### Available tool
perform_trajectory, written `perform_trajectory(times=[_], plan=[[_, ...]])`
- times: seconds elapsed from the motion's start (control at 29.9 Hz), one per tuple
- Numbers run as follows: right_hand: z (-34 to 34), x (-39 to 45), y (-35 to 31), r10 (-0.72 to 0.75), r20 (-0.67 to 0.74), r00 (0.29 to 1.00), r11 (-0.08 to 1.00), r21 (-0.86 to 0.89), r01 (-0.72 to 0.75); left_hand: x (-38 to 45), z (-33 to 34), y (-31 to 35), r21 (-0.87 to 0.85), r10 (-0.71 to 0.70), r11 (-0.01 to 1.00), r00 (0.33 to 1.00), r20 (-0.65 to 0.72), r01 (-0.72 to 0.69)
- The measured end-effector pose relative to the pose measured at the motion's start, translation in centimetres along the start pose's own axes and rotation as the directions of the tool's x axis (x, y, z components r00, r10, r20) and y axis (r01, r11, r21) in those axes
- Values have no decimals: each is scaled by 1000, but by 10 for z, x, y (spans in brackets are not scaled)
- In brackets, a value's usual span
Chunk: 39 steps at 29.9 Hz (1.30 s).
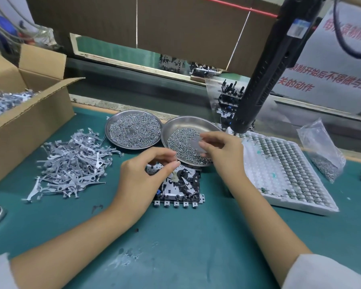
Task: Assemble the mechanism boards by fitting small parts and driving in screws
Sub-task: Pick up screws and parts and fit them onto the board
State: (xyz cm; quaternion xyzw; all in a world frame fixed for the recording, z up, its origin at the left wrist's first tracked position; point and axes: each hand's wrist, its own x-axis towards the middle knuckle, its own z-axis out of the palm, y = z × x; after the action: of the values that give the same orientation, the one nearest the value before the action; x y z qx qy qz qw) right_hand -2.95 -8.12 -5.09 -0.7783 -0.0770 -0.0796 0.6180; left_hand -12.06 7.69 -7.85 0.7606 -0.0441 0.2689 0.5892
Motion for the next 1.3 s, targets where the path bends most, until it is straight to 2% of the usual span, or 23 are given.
perform_trajectory(times=[0.17,0.33,0.6,0.73,0.94,1.3], plan=[[1,-2,-2,-3,19,1000,1000,15,3,1,0,0,-2,-16,1000,1000,-1,16],[-5,-19,-9,88,110,990,942,313,-118,0,0,2,-7,-9,1000,1000,11,9],[-6,-54,-13,132,177,975,897,397,-193,-2,3,4,-27,45,999,997,58,-43],[-2,-57,-16,197,239,951,810,507,-295,-3,3,4,-57,39,998,996,76,-35],[-1,-59,-19,255,262,931,750,554,-361,-1,3,3,-97,33,995,998,50,-28],[5,-66,-18,237,254,938,730,590,-345,-2,3,4,-169,7,986,1000,28,-2]])
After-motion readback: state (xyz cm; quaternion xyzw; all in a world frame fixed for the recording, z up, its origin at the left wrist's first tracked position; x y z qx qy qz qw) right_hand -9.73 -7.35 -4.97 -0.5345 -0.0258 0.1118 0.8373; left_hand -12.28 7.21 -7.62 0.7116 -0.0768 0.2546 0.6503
